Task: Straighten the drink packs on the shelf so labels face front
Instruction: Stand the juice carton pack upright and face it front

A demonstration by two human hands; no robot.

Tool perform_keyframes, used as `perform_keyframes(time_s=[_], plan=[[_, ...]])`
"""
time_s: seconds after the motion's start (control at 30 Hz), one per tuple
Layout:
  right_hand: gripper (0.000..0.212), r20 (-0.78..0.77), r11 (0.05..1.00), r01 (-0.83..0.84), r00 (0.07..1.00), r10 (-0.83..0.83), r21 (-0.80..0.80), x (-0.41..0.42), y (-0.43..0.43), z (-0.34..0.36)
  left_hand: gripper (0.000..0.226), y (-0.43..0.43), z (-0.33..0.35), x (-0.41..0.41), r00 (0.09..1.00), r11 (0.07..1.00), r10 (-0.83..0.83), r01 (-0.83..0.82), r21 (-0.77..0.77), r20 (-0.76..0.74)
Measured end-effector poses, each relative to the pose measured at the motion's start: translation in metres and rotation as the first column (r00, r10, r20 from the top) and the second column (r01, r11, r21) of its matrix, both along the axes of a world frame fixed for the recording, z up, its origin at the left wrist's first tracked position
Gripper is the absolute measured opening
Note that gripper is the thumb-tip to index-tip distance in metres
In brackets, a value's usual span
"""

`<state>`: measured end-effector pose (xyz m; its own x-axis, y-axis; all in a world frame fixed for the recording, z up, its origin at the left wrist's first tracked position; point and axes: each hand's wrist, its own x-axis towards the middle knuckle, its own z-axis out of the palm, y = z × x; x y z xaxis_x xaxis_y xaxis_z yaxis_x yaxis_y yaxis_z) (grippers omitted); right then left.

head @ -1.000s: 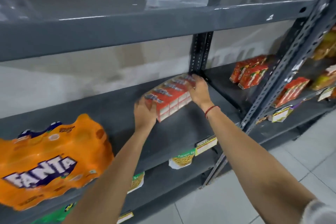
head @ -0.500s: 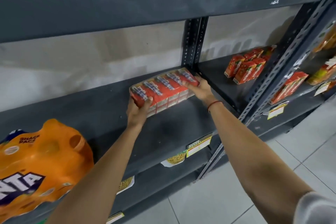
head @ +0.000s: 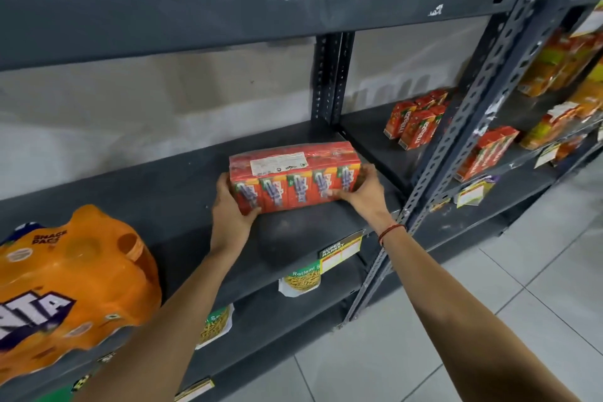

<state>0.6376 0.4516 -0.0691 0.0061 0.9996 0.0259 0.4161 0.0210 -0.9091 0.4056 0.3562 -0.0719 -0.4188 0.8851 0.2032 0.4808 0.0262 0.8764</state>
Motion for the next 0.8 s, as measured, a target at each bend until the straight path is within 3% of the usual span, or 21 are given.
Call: perform_keyframes(time_s=[0.1,0.17,0.27,0.33,0.4,0.47,0.6,0.7,0.8], plan=[[0.097,-0.142,0.998,-0.035,0.989,0.042,0.049,0.004,-0.003,0.009,0.084,-0.017,0.008,0.019,0.989,0.996,0.087,-0.085,0.019,-0.116],[0.099,-0.231,0.995,-0.077,0.969,0.089,0.061,0.002,0.001,0.023,0.081,-0.031,0.01,0.039,0.988,0.989,0.143,-0.139,0.055,-0.06],[0.084,-0.292,0.982,-0.188,0.941,0.173,-0.024,-0.004,0.007,0.043,0.07,-0.04,0.012,0.067,0.976,0.995,0.088,-0.093,0.018,0.2],[0.074,-0.337,0.974,-0.207,0.927,0.167,-0.087,-0.008,0.008,0.044,0.063,-0.038,0.022,0.082,0.899,1.0,0.023,-0.024,-0.004,0.438],[0.071,-0.33,0.974,-0.197,0.932,0.15,-0.114,-0.007,0.005,0.041,0.063,-0.028,0.03,0.088,0.859,1.0,-0.012,0.025,-0.019,0.512],[0.071,-0.3,0.976,-0.184,0.943,0.143,-0.114,-0.003,-0.002,0.04,0.075,-0.013,0.032,0.087,0.852,0.996,-0.075,0.087,0.001,0.519],[0.06,-0.152,0.991,-0.131,0.98,0.124,-0.033,0.008,-0.031,0.033,0.12,0.01,0.029,0.062,0.844,0.969,-0.213,0.247,-0.004,0.492],[0.043,0.039,0.991,-0.103,0.994,0.1,0.088,0.002,-0.053,0.024,0.116,0.022,0.028,0.041,0.852,0.903,-0.381,0.426,-0.052,0.36],[0.037,0.065,0.985,0.046,0.996,-0.057,0.167,-0.015,-0.073,0.023,0.115,0.017,0.019,0.041,0.834,0.842,-0.505,0.533,-0.087,0.222]])
